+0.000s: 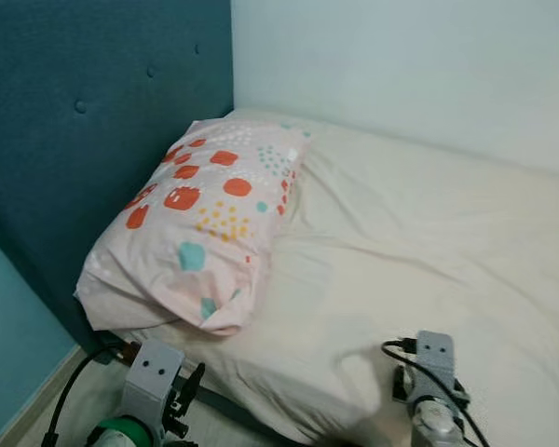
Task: Clean up the room
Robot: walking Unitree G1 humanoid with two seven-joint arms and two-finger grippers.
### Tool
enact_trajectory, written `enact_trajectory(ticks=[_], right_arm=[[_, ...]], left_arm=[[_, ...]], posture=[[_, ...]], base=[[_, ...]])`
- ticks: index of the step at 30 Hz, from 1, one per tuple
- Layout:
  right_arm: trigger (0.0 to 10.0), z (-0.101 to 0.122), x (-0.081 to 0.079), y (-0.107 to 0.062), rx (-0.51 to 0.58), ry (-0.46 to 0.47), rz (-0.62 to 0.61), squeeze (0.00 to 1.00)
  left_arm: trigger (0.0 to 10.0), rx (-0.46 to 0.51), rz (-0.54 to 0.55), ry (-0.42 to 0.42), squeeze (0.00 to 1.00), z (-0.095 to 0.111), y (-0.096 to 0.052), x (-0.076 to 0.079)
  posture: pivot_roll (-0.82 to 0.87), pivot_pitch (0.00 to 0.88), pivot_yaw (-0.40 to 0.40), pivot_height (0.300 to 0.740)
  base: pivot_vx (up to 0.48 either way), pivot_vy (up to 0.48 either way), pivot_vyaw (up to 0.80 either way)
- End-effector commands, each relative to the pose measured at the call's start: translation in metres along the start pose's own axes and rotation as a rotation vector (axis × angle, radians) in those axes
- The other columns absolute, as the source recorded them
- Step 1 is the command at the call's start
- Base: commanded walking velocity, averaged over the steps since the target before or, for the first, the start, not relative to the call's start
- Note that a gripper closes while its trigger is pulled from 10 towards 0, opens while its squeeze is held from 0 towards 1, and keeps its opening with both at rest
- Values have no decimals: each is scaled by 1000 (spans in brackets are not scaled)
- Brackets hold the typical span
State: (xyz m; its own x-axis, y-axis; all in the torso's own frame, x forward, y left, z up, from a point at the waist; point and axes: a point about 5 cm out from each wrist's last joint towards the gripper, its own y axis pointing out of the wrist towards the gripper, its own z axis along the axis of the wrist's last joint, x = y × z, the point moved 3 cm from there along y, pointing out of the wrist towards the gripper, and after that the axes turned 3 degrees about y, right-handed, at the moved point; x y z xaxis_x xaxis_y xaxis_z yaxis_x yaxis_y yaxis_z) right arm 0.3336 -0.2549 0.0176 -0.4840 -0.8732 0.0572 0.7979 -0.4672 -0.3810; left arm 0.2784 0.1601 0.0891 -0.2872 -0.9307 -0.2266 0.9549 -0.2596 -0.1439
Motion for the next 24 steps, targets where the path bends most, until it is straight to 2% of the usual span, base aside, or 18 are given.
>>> enact_trajectory(ticks=[1,2,3,24], right_arm=[[2510,-29,11,-5,-109,27,-18,0],[2510,-29,11,-5,-109,27,-18,0],[0,-29,10,-6,-110,38,-10,0],[0,-33,7,-7,-129,83,3,0]], left_arm=[[10000,-25,-10,-3,0,-5,0,1],[10000,-25,-10,-3,0,-5,0,1],[10000,-23,-11,-3,0,-4,1,1],[10000,-15,-22,0,0,-1,12,4]], posture=[[239,192,40,588],[239,192,40,588],[238,189,41,588],[229,148,42,588]], base=[[0,0,0],[0,0,0],[0,0,0],[0,0,0]])
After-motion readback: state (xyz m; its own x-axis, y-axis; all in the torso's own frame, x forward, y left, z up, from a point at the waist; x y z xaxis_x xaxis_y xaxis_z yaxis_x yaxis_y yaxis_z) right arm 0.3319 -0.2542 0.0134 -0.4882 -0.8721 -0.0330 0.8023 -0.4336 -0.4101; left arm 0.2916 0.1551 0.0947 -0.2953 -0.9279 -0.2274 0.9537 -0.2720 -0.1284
